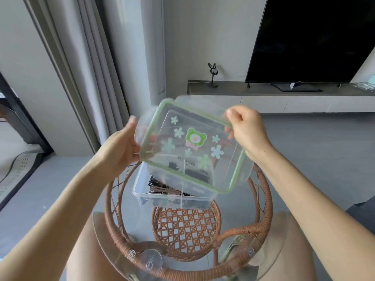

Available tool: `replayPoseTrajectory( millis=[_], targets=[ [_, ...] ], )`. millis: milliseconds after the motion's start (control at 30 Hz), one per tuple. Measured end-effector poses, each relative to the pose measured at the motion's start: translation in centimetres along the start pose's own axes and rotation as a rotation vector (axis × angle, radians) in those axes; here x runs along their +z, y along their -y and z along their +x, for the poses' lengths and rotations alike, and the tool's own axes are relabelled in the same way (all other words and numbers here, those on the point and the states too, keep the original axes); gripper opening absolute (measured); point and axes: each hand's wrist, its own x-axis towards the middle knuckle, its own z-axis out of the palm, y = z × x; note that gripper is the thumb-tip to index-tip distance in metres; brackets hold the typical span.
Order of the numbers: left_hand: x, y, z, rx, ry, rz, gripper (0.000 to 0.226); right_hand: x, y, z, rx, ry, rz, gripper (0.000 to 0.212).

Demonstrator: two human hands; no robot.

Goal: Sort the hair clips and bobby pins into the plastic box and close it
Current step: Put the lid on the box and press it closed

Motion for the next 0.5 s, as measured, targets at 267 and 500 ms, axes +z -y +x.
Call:
replayPoseTrajectory(
  millis=[267,500],
  targets=[
    [-1.0,4.3,0.0,-0.226,-0.386,0.516,0.023,7.2,-4.9,0.3,0.268,0.281,-0.125,0.028],
    [-1.4,5.9,0.8,-0.313,-0.44,0.859,0.031,9.5,-6.8,0.1,0.169,0.287,-0.526,0.038]
  ],
)
